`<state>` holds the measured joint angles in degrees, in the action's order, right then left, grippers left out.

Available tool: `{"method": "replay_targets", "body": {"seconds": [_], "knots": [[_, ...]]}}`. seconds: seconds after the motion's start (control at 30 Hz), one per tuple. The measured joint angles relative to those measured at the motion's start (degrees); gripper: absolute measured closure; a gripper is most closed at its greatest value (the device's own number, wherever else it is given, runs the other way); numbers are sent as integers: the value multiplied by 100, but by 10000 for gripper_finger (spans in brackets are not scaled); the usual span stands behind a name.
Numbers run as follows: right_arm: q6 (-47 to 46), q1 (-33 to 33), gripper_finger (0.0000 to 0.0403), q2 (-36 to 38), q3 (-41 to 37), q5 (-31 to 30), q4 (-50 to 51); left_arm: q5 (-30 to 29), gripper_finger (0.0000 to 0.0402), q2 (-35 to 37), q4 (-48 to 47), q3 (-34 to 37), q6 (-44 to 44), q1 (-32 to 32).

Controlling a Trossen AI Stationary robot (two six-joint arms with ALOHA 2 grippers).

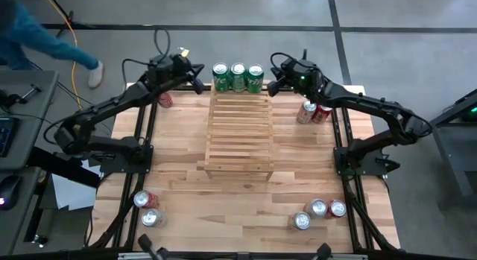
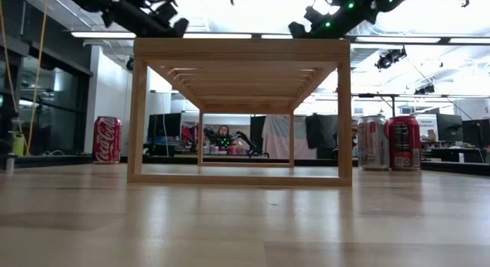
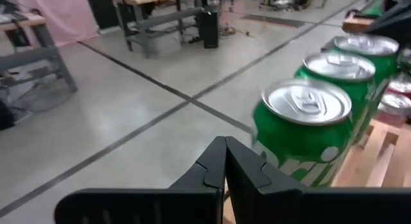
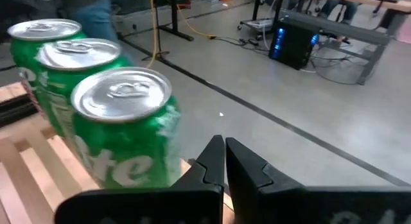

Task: Place canned beverage on shelf
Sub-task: Put the bottom right red soda can on the shelf

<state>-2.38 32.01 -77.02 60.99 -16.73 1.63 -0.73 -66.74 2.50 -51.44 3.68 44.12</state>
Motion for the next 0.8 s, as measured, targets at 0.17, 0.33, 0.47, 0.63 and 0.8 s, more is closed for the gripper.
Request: {"method": "replay_targets", "body": {"seconds": [0.17,0.33,0.47,0.63,0.8], "knots": [[-10,147,403,532,2,-1,580,504,401,761,-631,0,-377,-50],[-31,115,403,1076,2,252,809,1714,401,1496,-1056,-1,-947,-801],[-257,24,403,1414,2,510,802,1605,401,1941,-1077,-2,-1200,-1938],[-621,-30,403,1642,2,901,807,660,401,2215,-1153,-2,-1198,-3143],[-1092,-30,403,1625,2,1201,807,325,401,2292,-1155,-2,-978,-3522]]}}
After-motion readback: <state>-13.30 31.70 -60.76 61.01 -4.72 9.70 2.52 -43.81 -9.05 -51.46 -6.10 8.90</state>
